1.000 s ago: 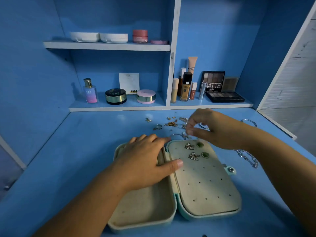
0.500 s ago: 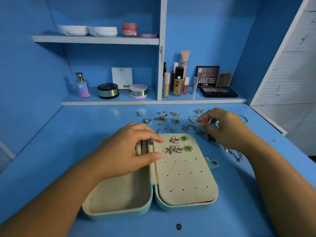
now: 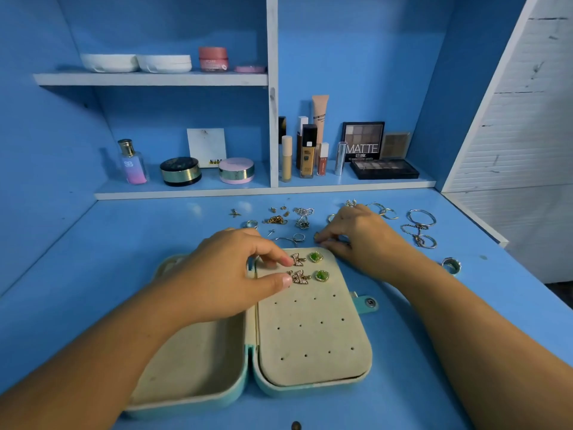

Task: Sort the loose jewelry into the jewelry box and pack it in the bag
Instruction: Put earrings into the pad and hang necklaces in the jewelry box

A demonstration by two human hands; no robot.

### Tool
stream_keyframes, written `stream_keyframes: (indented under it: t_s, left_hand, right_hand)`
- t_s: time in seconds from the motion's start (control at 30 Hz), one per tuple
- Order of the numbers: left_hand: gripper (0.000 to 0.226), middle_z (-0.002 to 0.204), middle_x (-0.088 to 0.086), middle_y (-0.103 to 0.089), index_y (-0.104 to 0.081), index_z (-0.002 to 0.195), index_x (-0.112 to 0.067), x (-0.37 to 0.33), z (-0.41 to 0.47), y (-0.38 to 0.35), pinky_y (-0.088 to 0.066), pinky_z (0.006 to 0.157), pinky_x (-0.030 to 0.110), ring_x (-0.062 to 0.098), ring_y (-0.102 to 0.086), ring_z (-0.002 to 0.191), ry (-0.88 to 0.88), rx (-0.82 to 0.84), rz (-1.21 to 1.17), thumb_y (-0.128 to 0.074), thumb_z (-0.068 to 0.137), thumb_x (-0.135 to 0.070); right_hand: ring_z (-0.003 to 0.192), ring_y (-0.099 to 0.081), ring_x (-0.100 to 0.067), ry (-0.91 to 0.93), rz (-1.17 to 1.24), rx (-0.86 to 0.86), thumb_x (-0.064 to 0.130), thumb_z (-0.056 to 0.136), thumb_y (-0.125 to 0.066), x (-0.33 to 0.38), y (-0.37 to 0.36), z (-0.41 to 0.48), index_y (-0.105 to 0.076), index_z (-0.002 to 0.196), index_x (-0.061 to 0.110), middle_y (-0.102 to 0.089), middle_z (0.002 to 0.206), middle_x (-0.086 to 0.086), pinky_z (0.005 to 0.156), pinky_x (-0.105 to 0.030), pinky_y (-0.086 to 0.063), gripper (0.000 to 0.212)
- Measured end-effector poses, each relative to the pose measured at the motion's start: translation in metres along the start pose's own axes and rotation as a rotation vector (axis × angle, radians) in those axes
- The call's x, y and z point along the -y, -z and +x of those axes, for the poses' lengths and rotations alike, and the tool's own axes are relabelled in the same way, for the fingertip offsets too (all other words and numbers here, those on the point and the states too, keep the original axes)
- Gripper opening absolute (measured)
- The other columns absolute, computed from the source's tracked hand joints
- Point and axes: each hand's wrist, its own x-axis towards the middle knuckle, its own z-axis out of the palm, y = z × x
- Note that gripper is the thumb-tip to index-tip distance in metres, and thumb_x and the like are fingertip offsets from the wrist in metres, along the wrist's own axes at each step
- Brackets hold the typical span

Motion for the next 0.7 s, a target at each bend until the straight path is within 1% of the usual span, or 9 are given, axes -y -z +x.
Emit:
stream_keyframes:
  t_s: [0.07, 0.13, 0.2, 0.3, 0.43, 0.53, 0.6, 0.63, 0.7]
  left_hand:
    - [0.012, 0.090, -0.020, -0.061, -0.067, 0.091, -0.053, 0.002, -0.004, -0.003, -0.046, 0.083, 0.025, -0.003, -0.055, 0.096, -0.026, -0.034, 0.012, -0.071, 0.081, -0.047]
    - [0.017, 0.089, -0.022, -0.057, -0.066, 0.093, -0.054, 0.003, -0.008, -0.005, -0.037, 0.075, 0.014, -0.004, -0.049, 0.098, -0.047, -0.067, 0.072, -0.069, 0.084, -0.040]
    - [0.019, 0.089, -0.024, -0.055, -0.068, 0.098, -0.051, 0.003, -0.010, -0.007, -0.033, 0.073, 0.010, -0.002, -0.046, 0.100, -0.066, -0.093, 0.106, -0.066, 0.086, -0.036]
    - [0.024, 0.087, -0.023, -0.055, -0.071, 0.104, -0.045, 0.005, -0.010, -0.011, -0.040, 0.079, 0.019, 0.001, -0.047, 0.097, -0.133, -0.118, 0.124, -0.061, 0.083, -0.042]
    - [0.026, 0.088, -0.024, -0.054, -0.072, 0.103, -0.044, 0.004, -0.009, -0.011, -0.044, 0.080, 0.024, -0.001, -0.046, 0.097, -0.154, -0.116, 0.110, -0.058, 0.084, -0.055]
    - [0.019, 0.089, -0.023, -0.057, -0.073, 0.095, -0.040, 0.002, -0.009, -0.011, -0.045, 0.081, 0.025, 0.000, -0.049, 0.098, -0.151, -0.124, 0.080, -0.062, 0.085, -0.053]
    - [0.008, 0.092, -0.023, -0.061, -0.072, 0.089, -0.037, 0.000, -0.009, -0.009, -0.047, 0.083, 0.023, -0.002, -0.053, 0.098, -0.128, -0.132, 0.043, -0.066, 0.087, -0.042]
    - [0.004, 0.094, -0.024, -0.063, -0.070, 0.087, -0.036, -0.001, -0.009, -0.008, -0.047, 0.078, 0.018, -0.005, -0.055, 0.094, -0.111, -0.142, 0.019, -0.066, 0.088, -0.037]
    - [0.006, 0.087, -0.027, -0.065, -0.063, 0.087, -0.034, -0.002, -0.010, -0.006, -0.044, 0.059, 0.010, -0.011, -0.056, 0.070, -0.065, -0.182, -0.008, -0.062, 0.092, -0.030]
  right_hand:
    - [0.094, -0.049, -0.021, -0.011, -0.032, 0.027, 0.030, 0.089, -0.063, 0.002, -0.002, 0.002, -0.072, 0.102, 0.027, -0.053, 0.090, 0.004, 0.085, -0.034, -0.042, 0.016]
    - [0.097, -0.048, -0.021, -0.023, -0.062, 0.048, 0.028, 0.091, -0.061, 0.004, -0.004, 0.004, -0.071, 0.103, 0.024, -0.054, 0.094, 0.002, 0.087, -0.035, -0.042, 0.017]
    - [0.100, -0.046, -0.020, -0.053, -0.060, 0.053, 0.025, 0.092, -0.059, 0.004, -0.006, 0.006, -0.070, 0.105, 0.021, -0.054, 0.097, 0.001, 0.088, -0.032, -0.040, 0.018]
    - [0.104, -0.046, -0.020, -0.104, -0.039, 0.054, 0.024, 0.093, -0.057, 0.004, -0.007, 0.008, -0.069, 0.107, 0.018, -0.049, 0.097, 0.003, 0.088, -0.028, -0.038, 0.019]
    - [0.106, -0.045, -0.022, -0.136, -0.134, 0.106, 0.030, 0.096, -0.049, 0.005, -0.007, 0.008, -0.063, 0.110, 0.018, -0.052, 0.107, -0.003, 0.093, -0.036, -0.040, 0.022]
    - [0.096, -0.048, -0.017, -0.152, 0.026, 0.046, 0.024, 0.096, -0.051, 0.013, 0.003, 0.002, -0.059, 0.098, 0.018, -0.054, 0.100, 0.001, 0.086, -0.028, -0.040, 0.011]
    - [0.080, -0.051, -0.003, -0.159, 0.174, 0.036, 0.021, 0.096, -0.052, 0.022, 0.015, -0.007, -0.058, 0.093, 0.020, -0.058, 0.093, 0.005, 0.071, -0.014, -0.041, 0.006]
    - [0.071, -0.052, 0.001, -0.158, 0.221, 0.055, 0.020, 0.096, -0.053, 0.027, 0.020, -0.012, -0.058, 0.093, 0.020, -0.060, 0.090, 0.006, 0.064, -0.011, -0.040, 0.006]
    - [0.065, -0.051, 0.010, -0.150, 0.262, 0.100, 0.021, 0.095, -0.054, 0.035, 0.024, -0.018, -0.060, 0.093, 0.019, -0.061, 0.087, 0.009, 0.060, -0.006, -0.039, 0.006]
